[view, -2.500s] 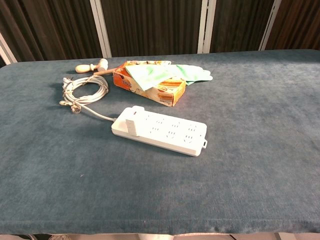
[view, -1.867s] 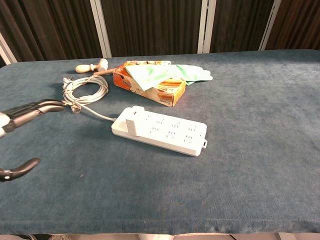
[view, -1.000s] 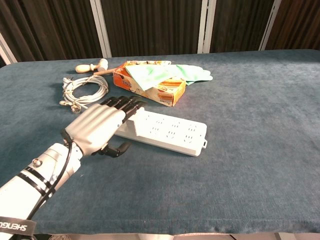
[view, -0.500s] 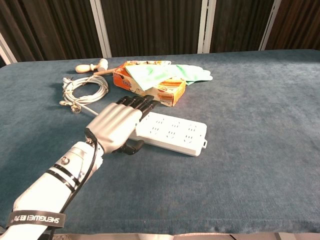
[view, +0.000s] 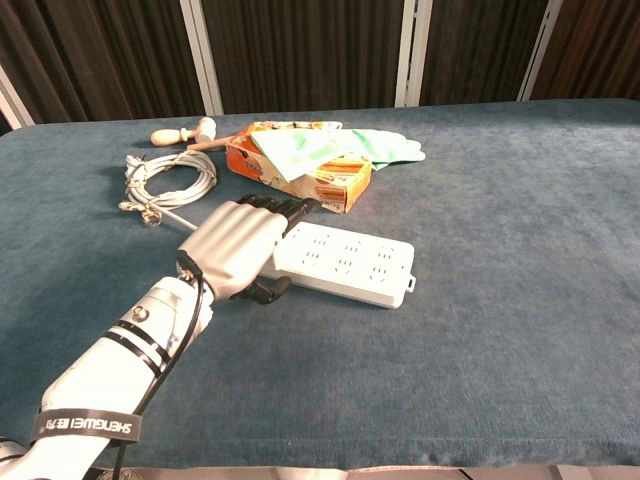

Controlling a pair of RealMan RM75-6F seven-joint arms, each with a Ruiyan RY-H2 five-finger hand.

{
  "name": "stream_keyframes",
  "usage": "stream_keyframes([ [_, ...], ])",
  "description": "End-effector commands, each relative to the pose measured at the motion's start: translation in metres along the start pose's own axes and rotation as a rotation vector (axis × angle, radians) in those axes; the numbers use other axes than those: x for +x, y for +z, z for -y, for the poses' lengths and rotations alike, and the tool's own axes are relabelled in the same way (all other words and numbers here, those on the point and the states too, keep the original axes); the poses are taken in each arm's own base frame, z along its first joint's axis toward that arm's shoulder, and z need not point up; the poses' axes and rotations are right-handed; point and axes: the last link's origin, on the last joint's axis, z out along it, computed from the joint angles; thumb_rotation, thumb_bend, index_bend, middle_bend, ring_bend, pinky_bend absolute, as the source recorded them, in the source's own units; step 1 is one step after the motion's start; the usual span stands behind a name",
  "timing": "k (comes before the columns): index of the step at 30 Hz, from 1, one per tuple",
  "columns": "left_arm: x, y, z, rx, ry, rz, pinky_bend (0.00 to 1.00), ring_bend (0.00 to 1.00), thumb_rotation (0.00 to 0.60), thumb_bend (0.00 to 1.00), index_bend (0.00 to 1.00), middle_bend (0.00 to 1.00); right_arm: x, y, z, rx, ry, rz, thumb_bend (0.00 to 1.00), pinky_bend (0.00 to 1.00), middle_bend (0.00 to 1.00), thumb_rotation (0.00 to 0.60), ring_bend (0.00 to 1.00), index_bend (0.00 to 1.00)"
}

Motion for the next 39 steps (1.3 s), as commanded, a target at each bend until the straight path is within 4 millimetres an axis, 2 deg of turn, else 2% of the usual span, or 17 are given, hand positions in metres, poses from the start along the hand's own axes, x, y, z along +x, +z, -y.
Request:
stream_keyframes([
  [1,0.001,0.0,0.0,0.0,0.002,-0.001,0.19,0.19,0.6,0.44,0.14,0.21,0.0,0.0,0.0,0.001,-0.001,0.0,0.1,0.0,0.0,0.6,0.0,0.0],
  [16,0.006,0.004,0.002,0.007,0.01,0.001,0.24,0.27,0.6,0.64,0.26,0.33,-0.001,-0.001,0.002,0.009,-0.007,0.009,0.1,0.0,0.0,0.6,0.0,0.0],
  [31,0.013,0.006,0.0,0.017,-0.037,-0.006,0.31,0.36,0.6,0.76,0.34,0.43,-0.005,0.0,0.006,0.019,-0.026,0.022,0.1,0.0,0.0,0.6,0.0,0.0],
  [36,0.015,0.007,-0.001,0.014,-0.033,-0.003,0.36,0.39,0.6,0.78,0.37,0.46,-0.01,0.003,0.016,0.083,-0.035,0.024,0.1,0.0,0.0,0.6,0.0,0.0],
  [39,0.017,0.007,-0.004,0.002,-0.033,-0.003,0.43,0.4,0.6,0.78,0.37,0.47,-0.02,0.012,0.033,0.191,-0.043,0.039,0.1,0.0,0.0,0.6,0.0,0.0],
])
